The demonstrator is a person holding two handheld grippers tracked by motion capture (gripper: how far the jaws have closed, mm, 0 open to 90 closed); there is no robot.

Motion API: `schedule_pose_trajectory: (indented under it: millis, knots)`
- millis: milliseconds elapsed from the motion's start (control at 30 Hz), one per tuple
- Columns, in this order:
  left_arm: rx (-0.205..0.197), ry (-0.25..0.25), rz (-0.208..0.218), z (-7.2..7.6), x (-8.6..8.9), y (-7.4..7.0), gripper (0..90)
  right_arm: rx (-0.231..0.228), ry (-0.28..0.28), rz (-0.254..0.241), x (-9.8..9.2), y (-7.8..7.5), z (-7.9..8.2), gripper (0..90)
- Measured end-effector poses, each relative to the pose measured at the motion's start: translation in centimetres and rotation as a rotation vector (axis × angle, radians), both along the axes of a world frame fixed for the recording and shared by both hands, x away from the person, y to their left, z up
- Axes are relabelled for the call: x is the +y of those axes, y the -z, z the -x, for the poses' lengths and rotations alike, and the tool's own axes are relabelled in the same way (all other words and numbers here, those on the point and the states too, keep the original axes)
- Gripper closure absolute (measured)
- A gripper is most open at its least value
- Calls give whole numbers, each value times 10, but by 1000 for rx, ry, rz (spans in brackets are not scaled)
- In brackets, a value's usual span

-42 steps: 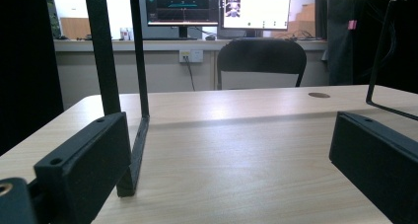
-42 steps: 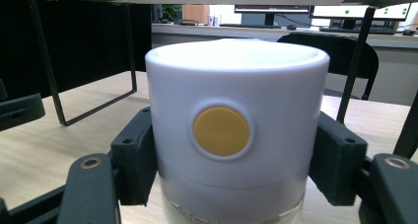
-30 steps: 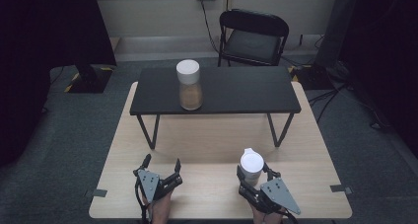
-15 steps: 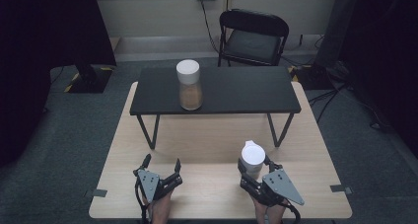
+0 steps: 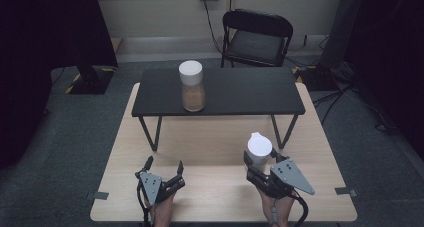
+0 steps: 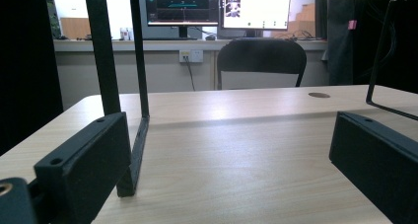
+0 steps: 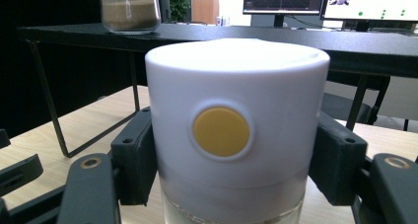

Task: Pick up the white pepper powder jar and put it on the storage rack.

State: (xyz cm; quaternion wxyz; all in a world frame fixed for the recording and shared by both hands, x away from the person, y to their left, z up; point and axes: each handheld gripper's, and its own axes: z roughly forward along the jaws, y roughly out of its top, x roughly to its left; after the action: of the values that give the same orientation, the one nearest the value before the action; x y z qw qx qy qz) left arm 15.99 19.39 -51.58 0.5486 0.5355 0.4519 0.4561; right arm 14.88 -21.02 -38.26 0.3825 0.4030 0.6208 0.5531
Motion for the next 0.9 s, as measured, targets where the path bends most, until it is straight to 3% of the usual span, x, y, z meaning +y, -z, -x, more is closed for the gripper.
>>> schedule_pose_trajectory:
  millis: [467, 900]
  knots:
    - [0, 0, 0, 0, 0, 0, 19, -18, -19, 9, 0, -26, -16, 305]
    - [0, -5, 0, 0, -1, 0, 22, -37, -38, 3, -1, -54, -41, 305]
